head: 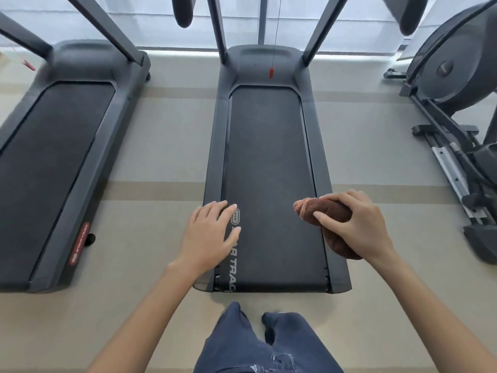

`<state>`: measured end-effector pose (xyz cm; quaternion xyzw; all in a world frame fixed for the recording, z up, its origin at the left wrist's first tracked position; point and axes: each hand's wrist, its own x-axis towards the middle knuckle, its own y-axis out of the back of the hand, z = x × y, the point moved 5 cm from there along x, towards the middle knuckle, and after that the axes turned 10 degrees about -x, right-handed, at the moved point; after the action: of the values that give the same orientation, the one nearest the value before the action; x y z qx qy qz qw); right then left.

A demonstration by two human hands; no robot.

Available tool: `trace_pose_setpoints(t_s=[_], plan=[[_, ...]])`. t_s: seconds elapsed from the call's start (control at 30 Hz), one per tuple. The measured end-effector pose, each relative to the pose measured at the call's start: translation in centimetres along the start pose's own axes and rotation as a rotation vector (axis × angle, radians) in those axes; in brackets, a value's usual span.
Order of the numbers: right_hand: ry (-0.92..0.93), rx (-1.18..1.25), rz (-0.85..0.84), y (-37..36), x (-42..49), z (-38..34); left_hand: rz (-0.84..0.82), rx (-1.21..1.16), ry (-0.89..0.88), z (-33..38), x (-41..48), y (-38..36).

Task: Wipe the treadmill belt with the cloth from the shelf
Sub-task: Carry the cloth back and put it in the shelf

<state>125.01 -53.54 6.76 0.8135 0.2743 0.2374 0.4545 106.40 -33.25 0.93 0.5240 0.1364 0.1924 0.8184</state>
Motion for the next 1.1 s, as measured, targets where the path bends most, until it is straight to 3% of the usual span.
trace_pose_setpoints(t_s=[0.47,0.73,1.1], plan=[[-0.094,-0.017,0.225,9.4,-4.5,8.5,-0.005,0.048,-0.249,13.6,5.1,-1.3],[-0.476,-0.095,0.406,12.9,-14.1,12.3,-0.190,0.056,-0.633,22.7,8.0,-4.2],[-0.935,-0.188,0.668,13.8,-29.5,9.5,-0.424,0.028,-1.127,31.9,3.6,-8.5]])
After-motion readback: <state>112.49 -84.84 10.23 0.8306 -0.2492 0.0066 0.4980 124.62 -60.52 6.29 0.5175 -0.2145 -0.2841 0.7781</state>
